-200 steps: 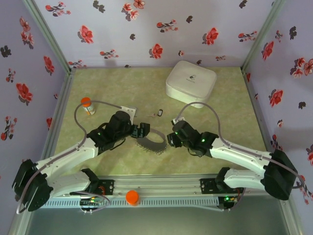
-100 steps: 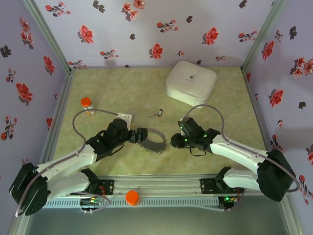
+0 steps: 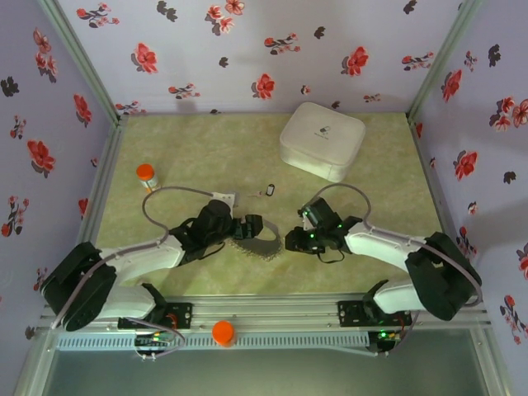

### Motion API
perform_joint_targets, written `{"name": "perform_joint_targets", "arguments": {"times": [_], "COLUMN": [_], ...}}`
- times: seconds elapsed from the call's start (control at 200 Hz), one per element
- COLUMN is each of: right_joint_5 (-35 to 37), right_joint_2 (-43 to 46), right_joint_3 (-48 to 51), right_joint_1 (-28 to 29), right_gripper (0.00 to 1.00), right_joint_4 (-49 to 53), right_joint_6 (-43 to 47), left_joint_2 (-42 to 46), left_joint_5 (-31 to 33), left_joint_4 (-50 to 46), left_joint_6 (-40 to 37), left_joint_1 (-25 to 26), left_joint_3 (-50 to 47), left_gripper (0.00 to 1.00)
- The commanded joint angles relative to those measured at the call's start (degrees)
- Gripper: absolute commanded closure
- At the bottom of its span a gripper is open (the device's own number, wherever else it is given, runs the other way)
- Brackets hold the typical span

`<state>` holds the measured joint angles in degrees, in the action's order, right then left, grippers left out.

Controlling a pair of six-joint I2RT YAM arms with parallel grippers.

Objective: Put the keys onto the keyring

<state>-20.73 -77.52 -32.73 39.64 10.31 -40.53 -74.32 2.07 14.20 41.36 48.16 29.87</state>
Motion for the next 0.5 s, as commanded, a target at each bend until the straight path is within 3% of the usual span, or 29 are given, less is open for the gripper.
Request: {"name": "perform_joint_targets", "arguments": {"times": [0.0,0.495], "right_joint_5": [-3.6,-5.42], "right_joint_2": [-2.23,-4.62], "right_joint_3": [1.69,0.41], "right_joint_1": [-0.26,-0.37], "right_gripper": [0.66,0.82], "right_joint_4": [-5.36,-7.41], "right_joint_6": [-1.47,0.32], "left_joint_2": [-1.87,-7.31], "left_joint_5": [0.11,-0.53], "left_joint_4": [5.58,13.39], "left_joint_6": [3.24,8.65], "left_joint_1": [0.18,-0.79], "left_joint_3": [-0.89,-5.43], "left_gripper": [0.06,0.15]}}
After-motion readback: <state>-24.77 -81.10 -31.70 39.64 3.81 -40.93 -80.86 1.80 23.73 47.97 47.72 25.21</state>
